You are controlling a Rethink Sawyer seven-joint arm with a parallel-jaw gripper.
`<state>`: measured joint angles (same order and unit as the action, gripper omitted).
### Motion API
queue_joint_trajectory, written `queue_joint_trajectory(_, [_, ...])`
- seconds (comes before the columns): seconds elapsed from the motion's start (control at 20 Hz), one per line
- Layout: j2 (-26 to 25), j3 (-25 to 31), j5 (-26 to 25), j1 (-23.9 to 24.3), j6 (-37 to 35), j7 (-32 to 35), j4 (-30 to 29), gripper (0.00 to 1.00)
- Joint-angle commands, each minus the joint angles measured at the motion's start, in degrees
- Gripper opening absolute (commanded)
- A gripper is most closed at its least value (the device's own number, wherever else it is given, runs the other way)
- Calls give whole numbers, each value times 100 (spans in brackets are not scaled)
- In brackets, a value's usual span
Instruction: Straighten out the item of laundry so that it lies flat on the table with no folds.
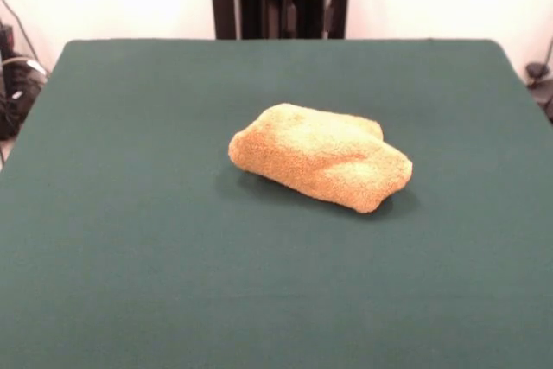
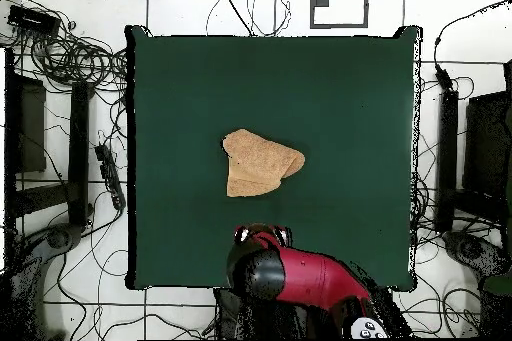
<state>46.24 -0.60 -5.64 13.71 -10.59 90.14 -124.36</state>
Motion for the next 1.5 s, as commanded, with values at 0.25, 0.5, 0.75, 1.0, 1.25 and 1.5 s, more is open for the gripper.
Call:
queue_joint_trajectory(0.25, [-920, 808, -259, 15, 667, 650, 599, 100])
queue_joint_trajectory(0.5, [-1467, 859, -274, 87, 859, 637, 939, 100])
queue_joint_trajectory(0.75, [-1877, 866, -294, 211, 751, 453, 1441, 100])
queue_joint_trajectory(1.0, [-1844, 833, -326, 179, 330, 279, 1864, 100])
queue_joint_trajectory(1.25, [-2073, 1007, -306, 312, -35, 211, 2202, 100])
queue_joint_trajectory(1.5, [-1950, 1050, -264, 318, -608, 95, 2450, 100])
